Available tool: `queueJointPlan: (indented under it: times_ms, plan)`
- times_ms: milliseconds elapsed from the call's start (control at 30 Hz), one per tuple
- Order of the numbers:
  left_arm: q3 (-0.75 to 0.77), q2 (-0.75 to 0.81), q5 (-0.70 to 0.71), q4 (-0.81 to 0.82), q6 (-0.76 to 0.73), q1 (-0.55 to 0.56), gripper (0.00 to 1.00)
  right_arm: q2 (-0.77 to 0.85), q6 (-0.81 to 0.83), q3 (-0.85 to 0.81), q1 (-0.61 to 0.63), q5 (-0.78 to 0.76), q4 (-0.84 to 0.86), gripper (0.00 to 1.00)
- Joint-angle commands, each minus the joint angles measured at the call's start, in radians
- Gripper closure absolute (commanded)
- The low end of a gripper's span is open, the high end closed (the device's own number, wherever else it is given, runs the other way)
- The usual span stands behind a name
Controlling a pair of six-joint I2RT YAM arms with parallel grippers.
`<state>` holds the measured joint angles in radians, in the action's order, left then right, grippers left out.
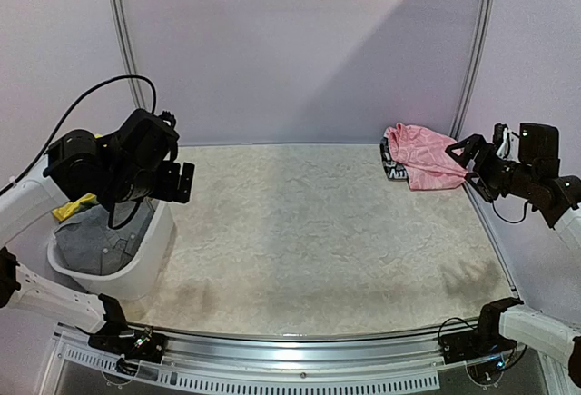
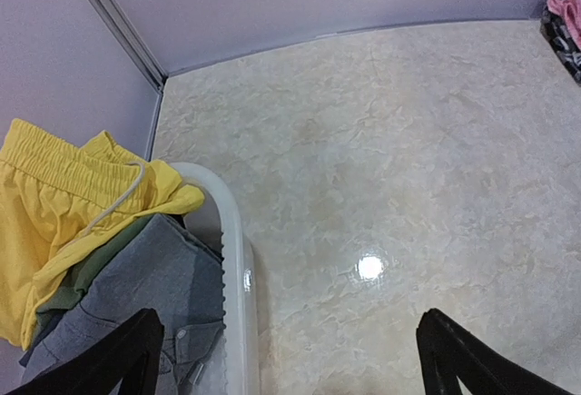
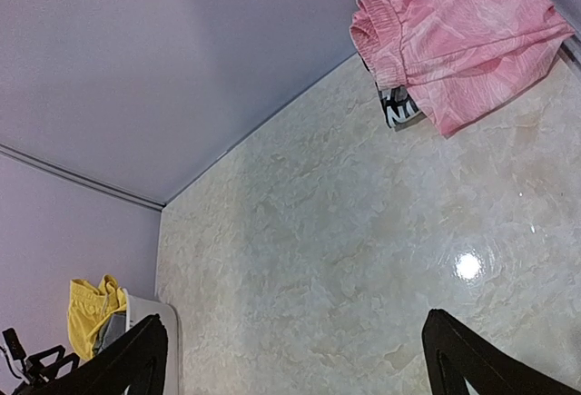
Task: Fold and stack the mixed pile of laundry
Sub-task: Pick up the crumpled shirt from the bin.
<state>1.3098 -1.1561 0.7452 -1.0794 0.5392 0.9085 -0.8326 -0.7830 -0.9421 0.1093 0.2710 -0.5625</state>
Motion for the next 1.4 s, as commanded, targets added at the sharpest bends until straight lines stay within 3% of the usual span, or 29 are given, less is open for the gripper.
queueJointPlan:
  times_ms: [0, 267, 533, 733, 1067, 1367]
  plan:
    - [-0.005, 0.043, 0.031, -0.087, 0.06, -0.034, 0.0, -0.043, -0.027, -0.041, 0.0, -0.011, 0.016, 0.01]
    - [-0.006, 0.081, -0.014, -0.23, 0.15, -0.124, 0.02, -0.107, -0.035, -0.057, 0.0, 0.002, -0.003, 0.01]
    - [0.005, 0.019, -0.18, -0.42, 0.235, -0.333, 0.1, -0.134, -0.054, -0.006, 0.0, 0.023, 0.045, 0.01]
    - [-0.032, -0.015, -0.177, -0.507, 0.309, -0.405, 0.12, -0.167, -0.084, -0.004, 0.0, 0.06, 0.07, 0.01]
    - [-0.174, 0.038, -0.218, -0.427, 0.358, -0.651, 0.14, -0.19, -0.092, -0.019, 0.0, 0.066, 0.08, 0.01]
    - [-0.376, 0.094, -0.309, -0.2, 0.368, -0.817, 0.18, -0.206, -0.087, -0.019, 0.001, 0.068, 0.079, 0.01]
